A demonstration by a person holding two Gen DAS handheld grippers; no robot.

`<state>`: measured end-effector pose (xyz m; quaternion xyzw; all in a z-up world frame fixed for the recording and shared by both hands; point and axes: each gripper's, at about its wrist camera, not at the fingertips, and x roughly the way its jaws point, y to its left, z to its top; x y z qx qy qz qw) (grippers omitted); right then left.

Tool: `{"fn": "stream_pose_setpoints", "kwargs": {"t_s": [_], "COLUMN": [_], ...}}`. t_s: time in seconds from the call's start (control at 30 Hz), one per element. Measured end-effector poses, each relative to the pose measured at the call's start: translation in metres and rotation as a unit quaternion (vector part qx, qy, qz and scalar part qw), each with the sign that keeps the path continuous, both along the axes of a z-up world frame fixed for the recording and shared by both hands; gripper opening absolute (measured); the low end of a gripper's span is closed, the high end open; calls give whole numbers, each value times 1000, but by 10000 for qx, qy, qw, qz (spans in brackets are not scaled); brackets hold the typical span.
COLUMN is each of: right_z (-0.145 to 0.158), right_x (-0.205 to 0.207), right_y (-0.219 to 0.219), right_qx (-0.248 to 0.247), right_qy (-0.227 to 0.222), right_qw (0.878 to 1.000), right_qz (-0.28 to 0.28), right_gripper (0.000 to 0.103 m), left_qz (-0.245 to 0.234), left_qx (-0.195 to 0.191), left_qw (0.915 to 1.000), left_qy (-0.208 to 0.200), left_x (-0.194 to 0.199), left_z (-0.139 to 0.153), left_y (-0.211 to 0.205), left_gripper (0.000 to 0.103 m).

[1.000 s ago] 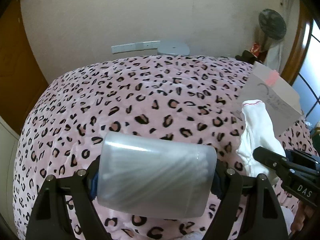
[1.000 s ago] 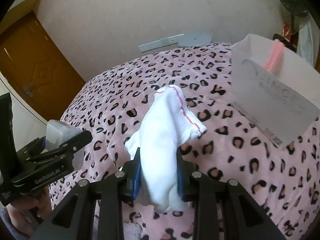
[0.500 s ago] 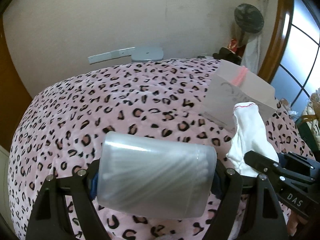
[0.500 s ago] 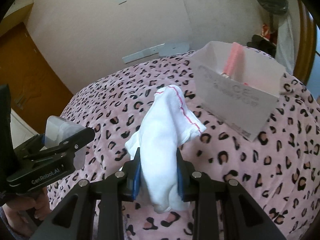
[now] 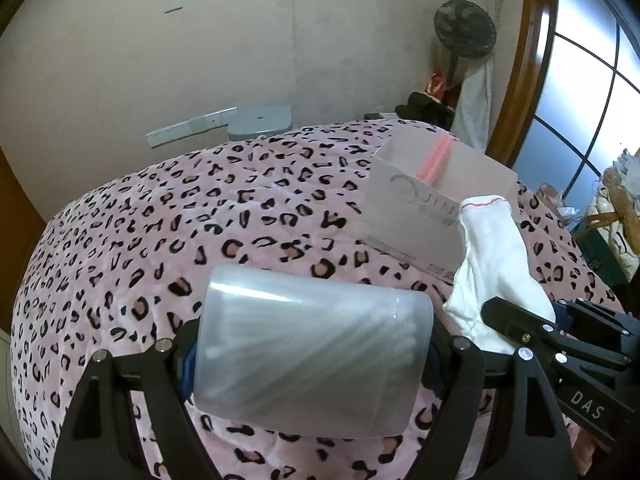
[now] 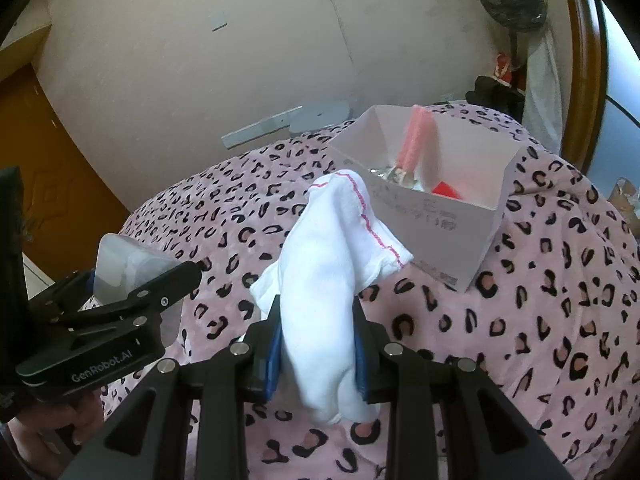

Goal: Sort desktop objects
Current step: 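Lift and carry clear packet and white cloth toward the paper bag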

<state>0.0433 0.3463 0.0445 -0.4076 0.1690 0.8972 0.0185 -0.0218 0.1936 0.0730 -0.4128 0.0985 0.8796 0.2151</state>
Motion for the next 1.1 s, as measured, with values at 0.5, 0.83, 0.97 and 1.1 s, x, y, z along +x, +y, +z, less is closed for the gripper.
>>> {"fn": "stream_pose_setpoints", "kwargs": {"t_s": [0.5, 0.83, 0.97, 1.1], "right_z": [8, 12, 12, 13], "right_x": [12, 15, 16, 18], "right_y": [23, 38, 45, 52], "right_qx": [142, 166, 170, 179], "right_qy": [71, 113, 122, 132], "right_qw": [9994, 9987, 9983, 9978], "right_qz": [-315, -473, -548, -622], "right_gripper": [29, 29, 29, 29], "left_qz": [-291, -472, -555, -656], "left_qx": [18, 7, 1, -6], "left_qw": [9995, 9989, 9984, 9978], "left_qy": [82, 50, 64, 89], "left_x": [-3, -7, -7, -8], "left_z": [5, 1, 2, 3], "left_y": [29, 49, 58, 70], "left_gripper": [83, 83, 83, 83]}}
